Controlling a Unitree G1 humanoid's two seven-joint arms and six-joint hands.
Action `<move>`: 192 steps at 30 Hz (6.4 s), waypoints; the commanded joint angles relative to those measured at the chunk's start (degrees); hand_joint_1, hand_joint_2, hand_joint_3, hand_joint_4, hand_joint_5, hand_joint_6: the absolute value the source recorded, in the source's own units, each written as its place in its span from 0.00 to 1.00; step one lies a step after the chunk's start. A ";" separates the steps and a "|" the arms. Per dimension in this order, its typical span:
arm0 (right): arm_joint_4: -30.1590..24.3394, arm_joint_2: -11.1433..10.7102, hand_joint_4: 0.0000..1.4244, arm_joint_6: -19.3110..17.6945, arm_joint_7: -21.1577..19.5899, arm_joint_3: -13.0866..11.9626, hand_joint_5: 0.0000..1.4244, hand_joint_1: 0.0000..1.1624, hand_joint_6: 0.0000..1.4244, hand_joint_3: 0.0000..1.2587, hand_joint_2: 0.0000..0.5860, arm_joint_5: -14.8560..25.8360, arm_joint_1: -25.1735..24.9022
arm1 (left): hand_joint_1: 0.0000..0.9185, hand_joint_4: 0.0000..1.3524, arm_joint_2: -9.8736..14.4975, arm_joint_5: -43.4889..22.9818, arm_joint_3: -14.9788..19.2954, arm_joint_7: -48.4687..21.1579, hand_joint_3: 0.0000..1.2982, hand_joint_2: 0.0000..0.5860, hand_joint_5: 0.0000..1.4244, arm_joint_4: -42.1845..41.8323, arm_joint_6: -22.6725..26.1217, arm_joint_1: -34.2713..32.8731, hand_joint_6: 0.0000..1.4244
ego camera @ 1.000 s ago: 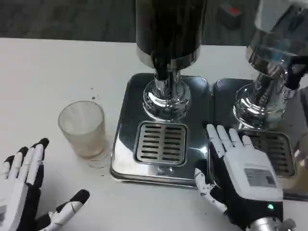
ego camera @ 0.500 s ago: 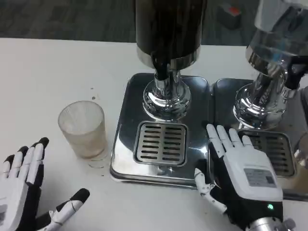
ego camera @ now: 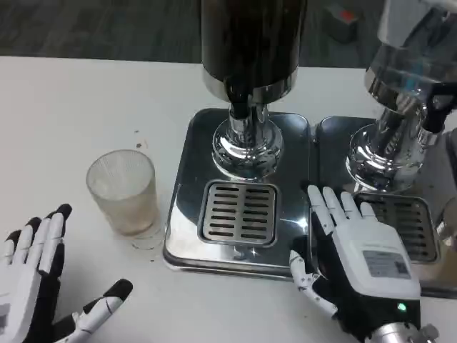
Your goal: Grasp the cup under the faucet to collect the drink, then remove the cup.
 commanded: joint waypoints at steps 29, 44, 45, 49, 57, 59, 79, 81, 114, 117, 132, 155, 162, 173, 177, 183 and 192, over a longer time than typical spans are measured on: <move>-0.82 0.89 0.00 1.54 0.39 -0.27 0.00 0.14 0.00 0.00 0.99 -0.05 -0.68 | 0.00 0.00 -1.69 -18.14 1.03 -8.54 0.00 0.00 0.00 31.31 -12.80 -25.52 0.00; -1.40 2.01 0.00 2.78 0.44 0.06 0.00 0.14 0.00 0.00 0.99 -0.60 -0.13 | 0.05 0.00 -2.76 -17.28 -4.47 -11.26 0.00 0.00 0.00 44.60 -15.44 -37.05 0.00; -1.37 2.03 0.00 2.84 0.42 0.07 0.00 0.14 0.00 0.00 0.99 -0.57 -0.17 | 0.05 0.00 -2.89 -17.36 -4.76 -11.52 0.00 0.00 0.00 45.18 -15.54 -37.63 0.00; -1.39 2.11 0.00 3.00 0.36 0.15 0.00 0.14 0.00 0.00 0.99 -0.54 -0.08 | 0.08 0.00 -3.62 -17.85 -5.52 -11.92 0.00 0.00 0.03 47.16 -16.90 -39.23 0.00; -1.62 2.53 0.00 3.58 0.30 0.13 0.00 0.14 0.00 0.00 0.99 -0.44 0.51 | 0.10 0.00 -4.41 -18.21 -5.52 -12.52 0.00 0.00 0.13 49.07 -18.25 -40.19 0.14; -1.69 2.62 0.00 3.74 0.25 0.18 0.00 0.14 0.00 0.00 0.99 -0.48 0.62 | 0.11 0.00 -4.44 -18.32 -5.67 -12.67 0.00 0.00 0.16 49.56 -18.29 -40.43 0.16; -1.32 3.03 0.00 3.62 0.31 0.05 0.00 0.14 0.00 0.00 0.98 0.24 0.32 | 0.33 0.38 -4.22 -17.74 -7.49 -7.62 0.32 0.15 0.55 51.38 -19.04 -40.81 0.61; -1.23 3.06 0.00 3.62 0.31 0.04 0.00 0.14 0.00 0.00 0.98 0.31 0.25 | 0.35 0.40 -4.15 -17.59 -7.74 -6.48 0.35 0.15 0.57 51.33 -19.32 -40.77 0.63; -0.75 3.17 0.00 3.66 0.03 -0.32 0.00 0.14 0.00 0.00 0.97 0.75 -0.21 | 0.52 0.54 -4.31 -13.44 -7.65 7.64 0.47 0.15 0.67 50.00 -24.12 -40.60 0.68; -0.75 3.24 0.00 3.70 -0.07 -0.33 0.00 0.13 0.00 0.00 0.97 0.73 -0.15 | 0.52 0.54 -4.32 -12.30 -7.90 8.68 0.47 0.14 0.67 49.51 -24.56 -40.66 0.68; -2.59 4.10 0.00 5.15 -1.38 -0.47 0.00 0.13 0.00 0.00 0.98 -1.11 1.62 | 0.53 0.53 -6.95 -8.43 -12.50 7.73 0.47 0.12 0.66 51.67 -26.79 -47.73 0.68; -5.48 6.23 0.00 7.57 -5.13 -1.09 0.00 0.16 0.00 0.00 0.98 -3.53 5.22 | 0.54 0.52 -14.38 -2.27 -22.78 9.08 0.46 0.10 0.65 61.21 -20.52 -57.86 0.65; -5.08 6.73 0.00 7.63 -5.27 -1.08 0.00 0.16 0.00 0.00 0.98 -3.34 5.26 | 0.52 0.49 -13.12 -2.70 -23.88 9.85 0.44 0.09 0.63 61.34 -21.06 -56.92 0.62; -4.10 6.10 0.00 6.69 -4.47 -1.40 0.00 0.16 0.00 0.00 0.98 -2.31 3.93 | 0.25 0.35 -10.76 -3.11 -24.54 10.50 0.29 0.07 0.55 61.09 -21.82 -54.45 0.52; -3.73 5.74 0.00 6.47 -4.18 -1.58 0.00 0.16 0.00 0.00 0.98 -1.92 3.30 | 0.23 0.29 -10.39 -3.36 -24.56 11.02 0.24 0.08 0.52 60.55 -22.15 -53.91 0.50; -3.53 5.33 0.00 6.15 -4.01 -1.76 0.00 0.17 0.00 0.00 0.98 -1.53 3.02 | 0.16 0.22 -9.83 -4.38 -23.65 11.41 0.19 0.08 0.48 59.48 -23.60 -53.52 0.45; -3.23 6.22 0.00 6.70 -4.05 -1.45 0.00 0.18 0.00 0.00 0.92 -1.43 2.92 | 0.01 0.00 -3.85 -12.82 -15.78 4.23 0.00 0.05 0.21 54.84 -30.67 -47.85 0.17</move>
